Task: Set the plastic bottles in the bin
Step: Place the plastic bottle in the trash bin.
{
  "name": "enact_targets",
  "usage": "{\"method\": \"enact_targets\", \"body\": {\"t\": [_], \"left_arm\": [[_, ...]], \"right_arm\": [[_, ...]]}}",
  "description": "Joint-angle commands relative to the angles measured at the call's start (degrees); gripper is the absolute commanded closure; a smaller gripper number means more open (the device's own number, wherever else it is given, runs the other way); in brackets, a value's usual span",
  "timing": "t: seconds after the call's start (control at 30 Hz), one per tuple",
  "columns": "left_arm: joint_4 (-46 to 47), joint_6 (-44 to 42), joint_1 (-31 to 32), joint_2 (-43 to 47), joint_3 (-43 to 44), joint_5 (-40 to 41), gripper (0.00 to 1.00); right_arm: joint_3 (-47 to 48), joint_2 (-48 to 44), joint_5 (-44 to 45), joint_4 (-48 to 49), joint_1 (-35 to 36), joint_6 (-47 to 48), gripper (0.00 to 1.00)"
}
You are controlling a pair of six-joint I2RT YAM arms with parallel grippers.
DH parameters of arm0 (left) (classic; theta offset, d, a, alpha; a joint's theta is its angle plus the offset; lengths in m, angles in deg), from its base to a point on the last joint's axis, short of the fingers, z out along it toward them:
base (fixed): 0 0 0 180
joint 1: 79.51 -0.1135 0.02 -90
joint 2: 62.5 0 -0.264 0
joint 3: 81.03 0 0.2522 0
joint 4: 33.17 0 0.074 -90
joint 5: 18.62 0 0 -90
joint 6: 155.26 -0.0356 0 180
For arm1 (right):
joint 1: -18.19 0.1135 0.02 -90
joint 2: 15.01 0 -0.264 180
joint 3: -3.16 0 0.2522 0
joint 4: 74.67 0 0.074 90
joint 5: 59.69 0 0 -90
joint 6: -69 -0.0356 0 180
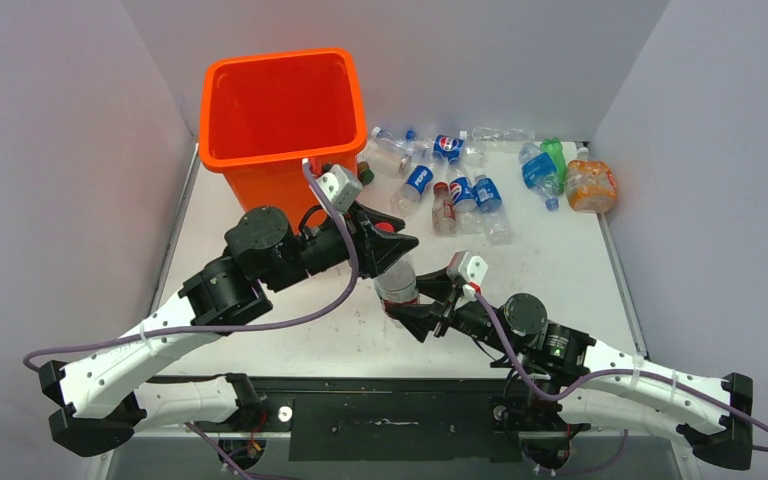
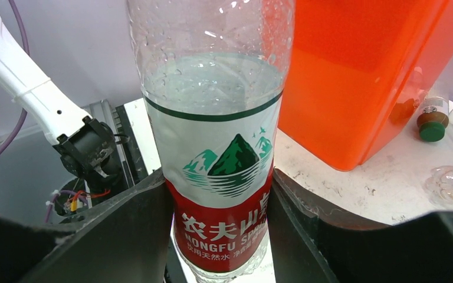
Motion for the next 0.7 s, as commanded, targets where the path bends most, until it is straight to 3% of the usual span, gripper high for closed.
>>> {"method": "enact_targets", "body": {"t": [0.0, 0.03, 0.07, 0.13, 0.43, 0.57, 0.67], "left_arm": [[0.75, -0.35, 0.02, 1.32, 0.04, 0.06, 0.92], [0.76, -0.49, 0.02, 1.28, 0.08, 0.29, 1.0], [0.69, -0.6, 0.06, 1.34, 0.29, 0.84, 1.0], [0.33, -1.25, 0.04, 1.51, 0.71, 2.33, 1.0], [-1.43, -14.78, -0.14, 3.63, 9.62, 21.27, 1.0], [6.96, -27.87, -1.15, 2.59, 13.57, 31.07, 1.0], [17.06, -33.86, -6.04, 0.69, 15.54, 31.52, 1.0]], "right_arm": [[0.23, -1.26, 1.74, 3.93, 0.46, 0.4, 0.61], [0.31, -1.26, 1.74, 3.79, 0.4, 0.3, 0.61], [0.46, -1.12, 1.74, 3.49, 0.41, -0.09, 0.52], [1.09, -0.76, 1.39, 2.66, 0.4, -1.03, 0.09], [8.53, -3.73, 0.49, -6.51, 0.46, -5.85, 0.1], [8.2, -8.96, 6.63, -8.14, 0.41, -7.26, 0.1], [4.88, -13.02, 12.43, -6.3, 0.43, -8.06, 0.1]]}}
